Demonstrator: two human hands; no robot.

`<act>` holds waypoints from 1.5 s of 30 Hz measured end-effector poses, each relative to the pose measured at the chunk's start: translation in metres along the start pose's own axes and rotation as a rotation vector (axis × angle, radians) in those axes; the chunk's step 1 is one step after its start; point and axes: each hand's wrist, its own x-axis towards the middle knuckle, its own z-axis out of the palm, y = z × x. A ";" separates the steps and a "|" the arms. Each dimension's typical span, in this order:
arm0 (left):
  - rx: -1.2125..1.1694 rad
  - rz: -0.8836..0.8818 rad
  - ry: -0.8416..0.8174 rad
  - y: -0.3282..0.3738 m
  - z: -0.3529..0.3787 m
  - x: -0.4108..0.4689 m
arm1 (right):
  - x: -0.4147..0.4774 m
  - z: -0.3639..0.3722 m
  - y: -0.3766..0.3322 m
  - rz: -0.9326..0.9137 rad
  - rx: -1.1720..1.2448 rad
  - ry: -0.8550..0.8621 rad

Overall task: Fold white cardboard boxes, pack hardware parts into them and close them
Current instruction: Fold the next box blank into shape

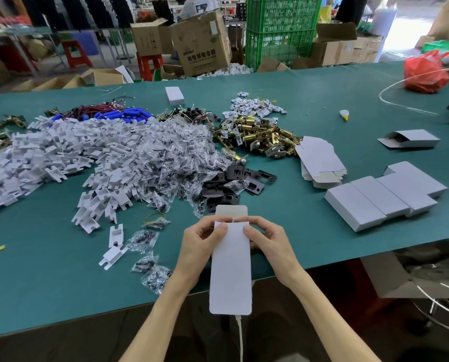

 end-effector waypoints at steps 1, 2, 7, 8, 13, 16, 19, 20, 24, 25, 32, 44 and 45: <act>0.005 0.008 -0.006 0.000 0.000 0.000 | 0.000 0.000 0.000 -0.007 0.003 -0.004; 0.009 0.015 -0.011 0.000 0.000 0.000 | 0.000 0.000 0.000 -0.014 0.006 -0.006; 0.012 0.019 -0.020 0.001 0.000 0.000 | -0.001 0.000 0.000 -0.046 -0.024 0.003; 0.008 0.027 -0.019 0.001 0.000 0.000 | 0.000 0.000 0.000 -0.067 -0.029 0.007; -0.042 0.086 0.015 0.001 0.003 0.001 | 0.002 0.000 0.000 -0.066 -0.008 0.023; -0.030 0.073 0.029 0.000 0.001 0.001 | 0.002 0.000 0.002 -0.057 -0.044 0.027; 0.020 0.046 -0.011 -0.001 0.002 0.002 | 0.002 -0.001 0.004 -0.042 -0.055 0.045; 0.021 0.027 -0.004 -0.001 0.002 0.002 | 0.002 -0.001 0.004 -0.040 -0.068 0.051; 0.041 -0.007 0.063 -0.004 0.004 0.005 | 0.002 -0.001 0.004 -0.024 -0.089 0.029; 0.042 -0.007 0.067 -0.005 0.004 0.005 | 0.002 -0.001 0.004 -0.021 -0.090 0.023; 0.094 0.012 0.029 -0.002 0.006 0.007 | 0.002 -0.003 0.003 -0.009 -0.083 0.034; 0.101 0.002 0.034 -0.001 0.005 0.003 | 0.001 -0.004 0.002 -0.023 -0.059 -0.018; 0.113 -0.003 0.040 -0.002 0.006 0.004 | 0.001 -0.004 0.001 -0.023 -0.068 -0.033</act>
